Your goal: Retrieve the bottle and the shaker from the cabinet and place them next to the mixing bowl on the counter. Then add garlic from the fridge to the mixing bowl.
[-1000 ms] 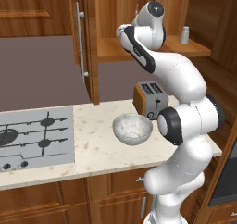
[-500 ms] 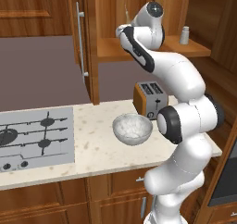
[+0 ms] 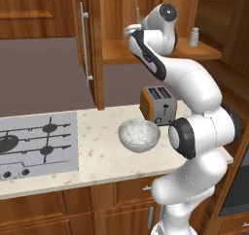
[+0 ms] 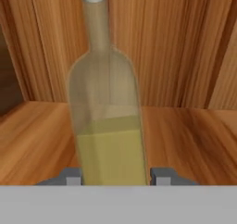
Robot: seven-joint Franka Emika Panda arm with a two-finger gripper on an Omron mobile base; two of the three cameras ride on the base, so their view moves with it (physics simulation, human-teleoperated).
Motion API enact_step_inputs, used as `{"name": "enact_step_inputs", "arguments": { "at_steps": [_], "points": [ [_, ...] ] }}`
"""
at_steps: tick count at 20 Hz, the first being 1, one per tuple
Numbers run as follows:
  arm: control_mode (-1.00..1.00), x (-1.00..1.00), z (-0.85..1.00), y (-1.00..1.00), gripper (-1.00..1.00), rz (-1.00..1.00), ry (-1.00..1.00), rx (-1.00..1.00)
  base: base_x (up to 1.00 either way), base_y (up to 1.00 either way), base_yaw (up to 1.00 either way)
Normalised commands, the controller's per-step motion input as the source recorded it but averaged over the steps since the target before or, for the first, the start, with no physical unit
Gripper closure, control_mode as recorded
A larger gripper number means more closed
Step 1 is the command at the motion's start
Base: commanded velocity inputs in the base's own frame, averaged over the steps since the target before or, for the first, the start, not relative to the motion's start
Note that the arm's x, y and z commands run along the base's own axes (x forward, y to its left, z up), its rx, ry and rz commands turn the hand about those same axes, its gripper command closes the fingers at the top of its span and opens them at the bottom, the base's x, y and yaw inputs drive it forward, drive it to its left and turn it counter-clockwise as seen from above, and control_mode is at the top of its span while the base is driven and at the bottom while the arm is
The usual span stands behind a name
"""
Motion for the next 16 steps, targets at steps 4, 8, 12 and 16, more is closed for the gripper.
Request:
{"name": "enact_step_inputs", "arguments": {
  "at_steps": [4, 8, 12, 16],
  "points": [
    [-1.0, -0.65, 0.0, -0.1, 1.0, -0.03, -0.04, 0.15, 0.0, 0.0, 0.0],
    [-1.0, -0.68, 0.06, -0.13, 1.0, -0.01, 0.0, 0.18, 0.0, 0.0, 0.0],
    [-1.0, -0.6, 0.42, 0.0, 1.0, 0.0, 0.0, 0.03, 0.0, 0.0, 0.0],
    [-1.0, -0.7, 0.27, 0.0, 1.0, 0.0, 0.0, 0.0, 0.0, 0.0, 0.0]
  ]
}}
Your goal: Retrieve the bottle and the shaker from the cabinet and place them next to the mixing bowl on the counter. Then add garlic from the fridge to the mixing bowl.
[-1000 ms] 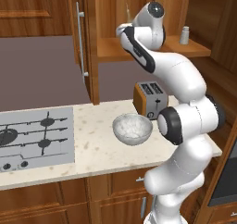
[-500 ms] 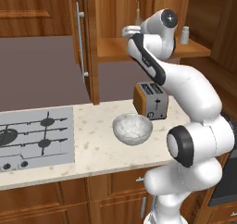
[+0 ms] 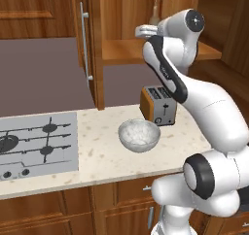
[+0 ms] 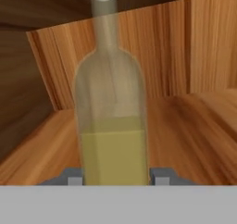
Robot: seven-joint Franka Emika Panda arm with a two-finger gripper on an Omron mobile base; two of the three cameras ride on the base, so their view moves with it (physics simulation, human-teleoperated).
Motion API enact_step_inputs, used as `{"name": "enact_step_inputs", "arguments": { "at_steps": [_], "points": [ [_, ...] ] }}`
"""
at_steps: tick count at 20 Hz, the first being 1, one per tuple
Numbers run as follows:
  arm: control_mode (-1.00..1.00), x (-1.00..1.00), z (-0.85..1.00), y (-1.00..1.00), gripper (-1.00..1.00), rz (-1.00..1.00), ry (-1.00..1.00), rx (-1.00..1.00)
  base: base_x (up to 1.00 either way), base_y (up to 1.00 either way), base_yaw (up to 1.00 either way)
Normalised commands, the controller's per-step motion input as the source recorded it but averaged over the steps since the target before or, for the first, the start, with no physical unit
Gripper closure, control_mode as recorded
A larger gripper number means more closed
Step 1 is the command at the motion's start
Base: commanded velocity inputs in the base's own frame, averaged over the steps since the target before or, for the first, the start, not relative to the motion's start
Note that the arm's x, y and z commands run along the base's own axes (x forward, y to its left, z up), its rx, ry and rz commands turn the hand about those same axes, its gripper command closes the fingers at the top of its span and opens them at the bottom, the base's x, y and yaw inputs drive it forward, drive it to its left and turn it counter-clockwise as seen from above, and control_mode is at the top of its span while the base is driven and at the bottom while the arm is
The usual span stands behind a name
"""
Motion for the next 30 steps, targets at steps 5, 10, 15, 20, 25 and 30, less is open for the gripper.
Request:
{"name": "enact_step_inputs", "arguments": {
  "at_steps": [5, 10, 15, 20, 25, 30],
  "points": [
    [-1.0, -0.91, 0.0, 0.0, 1.0, -0.02, 0.0, 0.0, 0.0, 0.0, 0.0],
    [-1.0, -0.98, -0.13, 0.0, 1.0, -0.03, 0.0, 0.0, 0.0, 0.0, 0.0],
    [-1.0, -0.91, -0.13, 0.07, 1.0, -0.02, 0.0, 0.0, 0.0, 0.0, 0.0],
    [-1.0, -0.61, -0.31, 0.27, 1.0, 0.0, 0.0, 0.0, 0.0, 0.0, 0.0],
    [-1.0, -0.44, -0.46, 0.3, 1.0, 0.0, 0.0, -0.02, 0.0, 0.0, 0.0],
    [-1.0, -0.47, -0.41, 0.22, 1.0, 0.0, 0.0, -0.01, 0.0, 0.0, 0.0]
  ]
}}
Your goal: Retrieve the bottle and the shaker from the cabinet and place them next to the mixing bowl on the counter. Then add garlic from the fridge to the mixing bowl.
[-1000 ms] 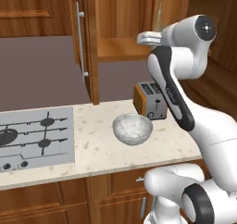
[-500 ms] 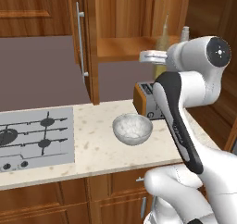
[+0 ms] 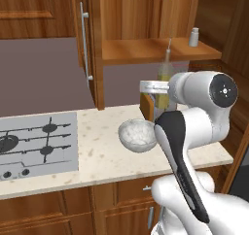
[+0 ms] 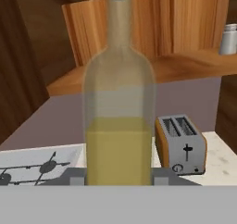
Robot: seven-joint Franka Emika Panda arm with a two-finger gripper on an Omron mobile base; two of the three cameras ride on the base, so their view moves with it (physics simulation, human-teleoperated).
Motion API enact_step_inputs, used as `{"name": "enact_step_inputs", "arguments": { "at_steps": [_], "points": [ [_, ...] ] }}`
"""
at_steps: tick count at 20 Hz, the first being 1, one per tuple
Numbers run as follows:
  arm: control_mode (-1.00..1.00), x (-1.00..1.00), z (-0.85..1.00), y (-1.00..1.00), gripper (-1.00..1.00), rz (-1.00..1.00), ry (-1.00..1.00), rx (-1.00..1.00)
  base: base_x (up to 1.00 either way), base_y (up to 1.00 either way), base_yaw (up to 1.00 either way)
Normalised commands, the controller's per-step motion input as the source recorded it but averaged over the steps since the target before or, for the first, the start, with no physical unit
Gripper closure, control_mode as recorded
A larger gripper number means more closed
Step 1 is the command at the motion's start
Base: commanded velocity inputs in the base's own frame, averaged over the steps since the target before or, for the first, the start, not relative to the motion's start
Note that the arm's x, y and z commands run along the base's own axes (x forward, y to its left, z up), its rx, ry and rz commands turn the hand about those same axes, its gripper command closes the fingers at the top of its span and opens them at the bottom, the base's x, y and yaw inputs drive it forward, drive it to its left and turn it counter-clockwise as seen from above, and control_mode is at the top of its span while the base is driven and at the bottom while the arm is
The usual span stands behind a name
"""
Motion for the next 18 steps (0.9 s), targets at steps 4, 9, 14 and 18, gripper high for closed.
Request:
{"name": "enact_step_inputs", "arguments": {
  "at_steps": [4, 9, 14, 18],
  "points": [
    [-1.0, -0.38, -0.41, 0.31, 1.0, 0.0, 0.01, -0.03, 0.0, 0.0, 0.0],
    [-1.0, -0.25, -0.36, 0.38, 1.0, -0.01, 0.05, -0.03, 0.0, 0.0, 0.0],
    [-1.0, -0.21, -0.46, 0.27, 1.0, -0.08, 0.0, -0.07, 0.0, 0.0, 0.0],
    [-1.0, -0.34, -0.55, 0.12, 1.0, -0.14, 0.0, -0.08, 0.0, 0.0, 0.0]
  ]
}}
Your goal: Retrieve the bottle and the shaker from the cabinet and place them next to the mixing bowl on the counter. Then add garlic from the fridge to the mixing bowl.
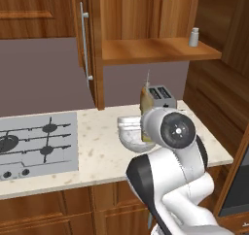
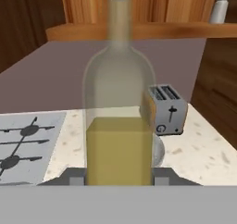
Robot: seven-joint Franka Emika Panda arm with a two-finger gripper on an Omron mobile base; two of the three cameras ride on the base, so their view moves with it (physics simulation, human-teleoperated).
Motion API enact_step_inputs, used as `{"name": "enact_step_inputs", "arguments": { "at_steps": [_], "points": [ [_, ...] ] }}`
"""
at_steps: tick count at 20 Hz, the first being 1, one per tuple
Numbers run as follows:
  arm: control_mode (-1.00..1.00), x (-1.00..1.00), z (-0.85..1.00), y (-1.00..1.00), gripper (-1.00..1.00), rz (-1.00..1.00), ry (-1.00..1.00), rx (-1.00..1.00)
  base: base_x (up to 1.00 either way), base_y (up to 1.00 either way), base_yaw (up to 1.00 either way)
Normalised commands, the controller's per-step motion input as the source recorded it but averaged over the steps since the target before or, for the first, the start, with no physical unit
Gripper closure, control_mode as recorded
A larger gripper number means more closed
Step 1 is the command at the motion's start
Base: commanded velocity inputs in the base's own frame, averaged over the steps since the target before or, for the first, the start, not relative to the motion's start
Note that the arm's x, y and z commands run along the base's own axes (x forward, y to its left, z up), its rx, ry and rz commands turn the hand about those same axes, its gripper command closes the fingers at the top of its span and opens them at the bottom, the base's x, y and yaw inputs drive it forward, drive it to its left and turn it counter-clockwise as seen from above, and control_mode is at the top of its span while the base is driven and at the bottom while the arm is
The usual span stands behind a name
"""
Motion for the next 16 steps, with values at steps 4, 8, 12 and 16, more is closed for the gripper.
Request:
{"name": "enact_step_inputs", "arguments": {
  "at_steps": [4, 8, 12, 16],
  "points": [
    [-1.0, -0.25, -0.66, 0.0, 1.0, -0.15, -0.03, -0.06, 0.0, 0.0, 0.0],
    [-1.0, 0.0, -0.72, 0.06, 1.0, -0.16, -0.05, -0.09, 0.0, 0.0, 0.0],
    [-1.0, 0.07, -0.82, 0.09, 1.0, -0.15, -0.13, -0.14, 0.0, 0.0, 0.0],
    [-1.0, 0.25, -0.77, 0.12, 1.0, -0.09, -0.16, -0.15, 0.0, 0.0, 0.0]
  ]
}}
